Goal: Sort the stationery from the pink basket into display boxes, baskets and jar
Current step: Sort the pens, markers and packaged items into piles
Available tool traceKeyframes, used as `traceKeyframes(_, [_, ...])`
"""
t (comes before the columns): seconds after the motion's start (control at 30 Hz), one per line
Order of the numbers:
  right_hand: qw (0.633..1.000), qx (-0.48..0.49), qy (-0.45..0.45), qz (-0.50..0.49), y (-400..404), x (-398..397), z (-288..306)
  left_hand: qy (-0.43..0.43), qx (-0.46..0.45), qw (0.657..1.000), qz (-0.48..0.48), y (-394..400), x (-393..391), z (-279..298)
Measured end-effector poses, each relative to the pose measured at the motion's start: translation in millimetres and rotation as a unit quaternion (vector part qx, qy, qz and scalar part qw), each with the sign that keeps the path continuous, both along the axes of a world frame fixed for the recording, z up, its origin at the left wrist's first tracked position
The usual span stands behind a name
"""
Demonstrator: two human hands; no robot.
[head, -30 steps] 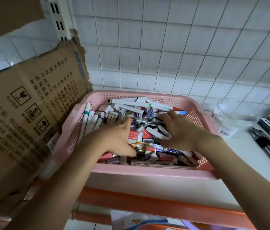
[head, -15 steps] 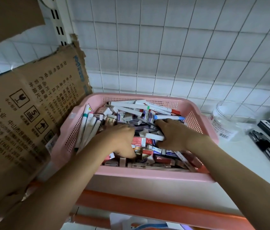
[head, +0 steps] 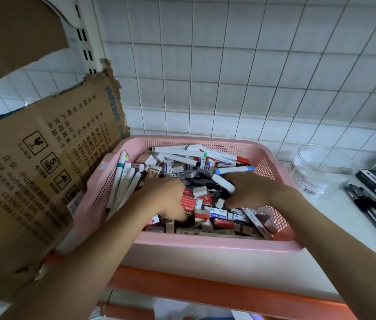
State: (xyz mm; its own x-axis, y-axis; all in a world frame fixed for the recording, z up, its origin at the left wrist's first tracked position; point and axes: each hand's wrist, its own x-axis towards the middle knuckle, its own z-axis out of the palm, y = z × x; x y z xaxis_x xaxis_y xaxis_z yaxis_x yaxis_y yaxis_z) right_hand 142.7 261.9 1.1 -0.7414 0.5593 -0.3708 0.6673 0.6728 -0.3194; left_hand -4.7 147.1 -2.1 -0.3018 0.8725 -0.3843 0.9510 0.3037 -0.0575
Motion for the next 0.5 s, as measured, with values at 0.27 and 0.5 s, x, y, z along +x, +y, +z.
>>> traceKeyframes(0.27, [0.997, 0.032, 0.057, -0.036, 11, 8, -8, -0.111, 0.065, 0.991, 0.047, -6, -6, 1])
traceKeyframes(0.5, [0.988, 0.107, 0.098, -0.057, 8, 13, 3, -0.122, 0.09, 0.986, 0.065, -14, -18, 26])
